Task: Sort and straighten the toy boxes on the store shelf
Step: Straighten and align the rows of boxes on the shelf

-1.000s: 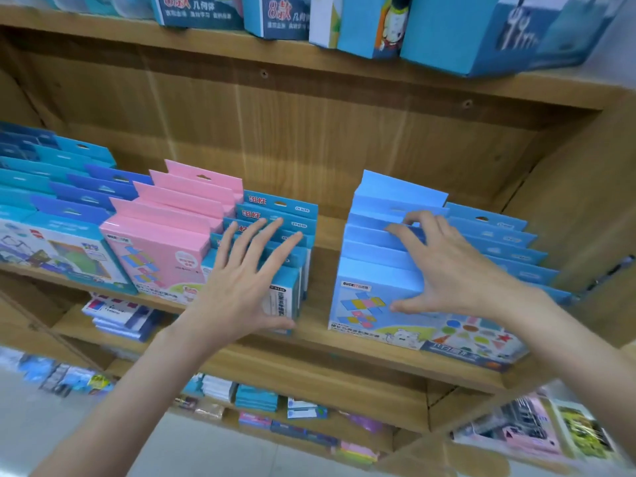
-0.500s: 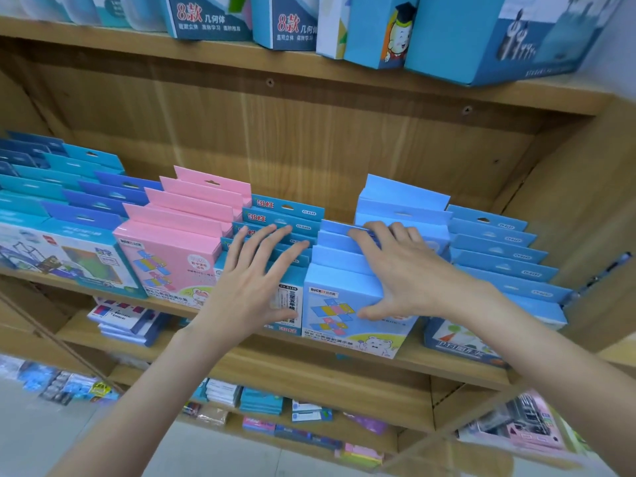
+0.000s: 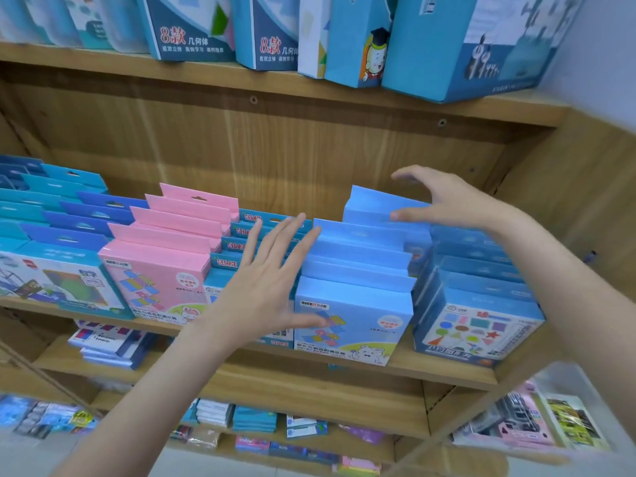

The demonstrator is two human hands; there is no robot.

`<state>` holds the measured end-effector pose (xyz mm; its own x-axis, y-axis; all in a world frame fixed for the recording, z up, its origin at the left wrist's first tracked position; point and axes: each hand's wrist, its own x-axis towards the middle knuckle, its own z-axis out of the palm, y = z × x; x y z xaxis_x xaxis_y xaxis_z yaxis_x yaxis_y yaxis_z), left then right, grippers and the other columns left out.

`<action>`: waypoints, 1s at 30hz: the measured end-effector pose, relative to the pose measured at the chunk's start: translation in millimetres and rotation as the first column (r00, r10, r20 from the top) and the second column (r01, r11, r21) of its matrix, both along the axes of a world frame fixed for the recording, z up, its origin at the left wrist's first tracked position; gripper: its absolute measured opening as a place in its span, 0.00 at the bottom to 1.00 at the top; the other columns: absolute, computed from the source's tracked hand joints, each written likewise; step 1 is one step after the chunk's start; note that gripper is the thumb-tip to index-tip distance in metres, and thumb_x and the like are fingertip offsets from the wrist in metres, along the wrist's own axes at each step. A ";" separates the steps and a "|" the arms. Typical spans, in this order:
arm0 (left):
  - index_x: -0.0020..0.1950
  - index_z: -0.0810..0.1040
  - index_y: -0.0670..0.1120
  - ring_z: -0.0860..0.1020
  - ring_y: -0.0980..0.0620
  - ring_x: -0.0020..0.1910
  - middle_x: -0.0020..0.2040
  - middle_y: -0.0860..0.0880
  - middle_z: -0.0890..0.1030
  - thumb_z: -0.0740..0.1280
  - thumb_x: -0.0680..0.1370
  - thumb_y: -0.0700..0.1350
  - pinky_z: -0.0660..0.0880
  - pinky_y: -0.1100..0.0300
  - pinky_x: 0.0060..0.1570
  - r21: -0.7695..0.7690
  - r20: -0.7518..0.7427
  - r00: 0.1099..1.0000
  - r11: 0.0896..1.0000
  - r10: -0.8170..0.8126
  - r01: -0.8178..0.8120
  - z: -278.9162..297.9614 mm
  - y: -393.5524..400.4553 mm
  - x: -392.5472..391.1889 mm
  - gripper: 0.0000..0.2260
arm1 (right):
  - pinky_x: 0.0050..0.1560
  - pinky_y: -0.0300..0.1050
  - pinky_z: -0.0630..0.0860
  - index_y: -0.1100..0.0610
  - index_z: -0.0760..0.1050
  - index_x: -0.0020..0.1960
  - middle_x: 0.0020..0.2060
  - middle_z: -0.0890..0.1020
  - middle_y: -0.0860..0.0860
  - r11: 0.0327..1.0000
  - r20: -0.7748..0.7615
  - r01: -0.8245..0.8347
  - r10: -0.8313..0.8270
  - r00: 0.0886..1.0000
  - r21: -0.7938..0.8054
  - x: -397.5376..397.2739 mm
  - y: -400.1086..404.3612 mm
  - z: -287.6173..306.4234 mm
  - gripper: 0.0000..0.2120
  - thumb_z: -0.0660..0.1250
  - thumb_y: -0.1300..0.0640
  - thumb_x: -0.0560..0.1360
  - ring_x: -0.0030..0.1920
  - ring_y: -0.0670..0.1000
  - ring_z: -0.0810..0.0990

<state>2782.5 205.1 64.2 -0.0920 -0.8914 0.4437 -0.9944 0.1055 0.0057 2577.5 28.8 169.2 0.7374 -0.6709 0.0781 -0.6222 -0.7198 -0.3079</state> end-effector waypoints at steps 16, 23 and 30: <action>0.71 0.62 0.50 0.73 0.50 0.60 0.62 0.49 0.72 0.57 0.62 0.72 0.51 0.44 0.68 0.023 0.013 1.000 1.000 -0.014 0.014 -9.1 -9.6 -5.5 0.42 | 0.40 0.37 0.79 0.55 0.78 0.53 0.50 0.83 0.53 0.865 -0.202 -0.062 0.185 0.962 0.498 55.9 -68.6 -25.0 0.11 0.71 0.58 0.70 0.44 0.49 0.82; 0.71 0.62 0.50 0.72 0.50 0.60 0.61 0.49 0.72 0.58 0.64 0.72 0.51 0.45 0.69 -0.022 0.016 1.000 0.999 -0.026 0.027 -13.3 -12.4 -3.2 0.41 | 0.41 0.40 0.79 0.54 0.77 0.56 0.51 0.83 0.51 0.794 -0.238 -0.076 0.271 0.933 0.604 63.8 -55.8 -20.2 0.13 0.70 0.60 0.71 0.47 0.49 0.83; 0.70 0.62 0.49 0.72 0.50 0.59 0.61 0.49 0.73 0.58 0.64 0.72 0.53 0.45 0.68 -0.047 0.020 0.999 0.998 -0.030 0.031 -16.7 -13.2 -2.7 0.40 | 0.49 0.48 0.80 0.56 0.76 0.59 0.54 0.82 0.54 0.749 -0.260 -0.037 0.275 0.926 0.662 69.7 -53.0 -17.3 0.16 0.67 0.65 0.72 0.51 0.53 0.82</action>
<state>2779.8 191.9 47.5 -0.1281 -0.8661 0.4832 -0.9906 0.1358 -0.0194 2647.2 -24.2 151.9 0.7367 -0.3467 -0.5806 -0.6654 -0.5246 -0.5310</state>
